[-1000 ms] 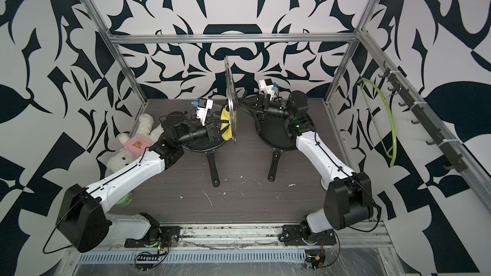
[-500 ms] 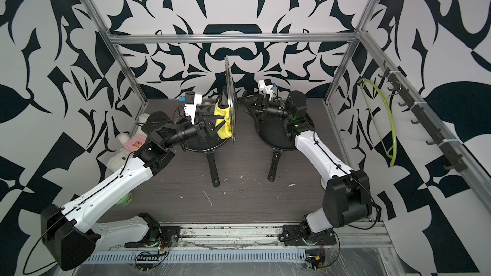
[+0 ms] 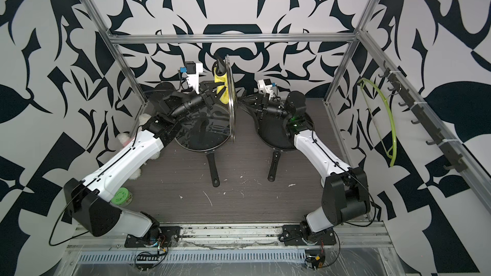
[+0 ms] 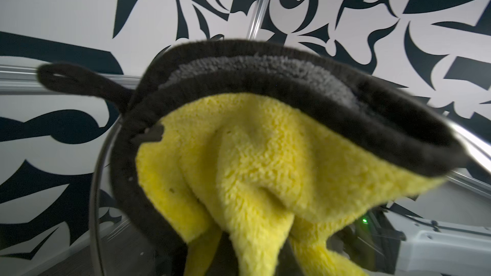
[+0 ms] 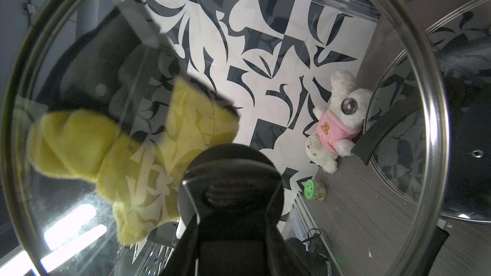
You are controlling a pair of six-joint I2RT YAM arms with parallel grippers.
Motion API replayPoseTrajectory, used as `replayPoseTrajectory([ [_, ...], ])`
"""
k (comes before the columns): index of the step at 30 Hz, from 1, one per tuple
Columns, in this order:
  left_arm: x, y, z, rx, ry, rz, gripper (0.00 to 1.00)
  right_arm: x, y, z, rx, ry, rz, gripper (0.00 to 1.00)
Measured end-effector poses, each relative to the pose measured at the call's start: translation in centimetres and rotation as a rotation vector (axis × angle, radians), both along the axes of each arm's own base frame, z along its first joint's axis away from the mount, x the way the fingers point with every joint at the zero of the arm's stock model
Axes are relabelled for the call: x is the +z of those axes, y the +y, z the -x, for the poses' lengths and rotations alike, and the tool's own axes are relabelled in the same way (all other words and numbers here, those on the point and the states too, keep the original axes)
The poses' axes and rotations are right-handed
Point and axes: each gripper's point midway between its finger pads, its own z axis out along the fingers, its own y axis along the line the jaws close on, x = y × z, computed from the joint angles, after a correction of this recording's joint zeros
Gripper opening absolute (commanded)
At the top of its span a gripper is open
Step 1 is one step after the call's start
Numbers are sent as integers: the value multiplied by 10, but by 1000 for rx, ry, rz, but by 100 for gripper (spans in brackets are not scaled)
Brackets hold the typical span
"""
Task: Wipe the pot lid with a cloth
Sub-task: Wipe the pot lid.
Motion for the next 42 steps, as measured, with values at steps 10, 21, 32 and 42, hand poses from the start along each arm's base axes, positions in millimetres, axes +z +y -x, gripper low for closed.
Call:
replayPoseTrajectory([
  [10, -69, 2, -57, 46, 177, -20, 0, 4, 0, 3, 11, -19, -2, 0],
  [21, -149, -7, -29, -26, 360, -19, 0, -2, -2, -3, -7, 14, 9, 0],
  [32, -125, -20, 54, -165, 298, -19, 0, -5, -4, -14, -32, 24, 8, 0],
  [42, -80, -12, 93, -204, 158, -16, 0, -16, -1, -26, -37, 52, 10, 0],
])
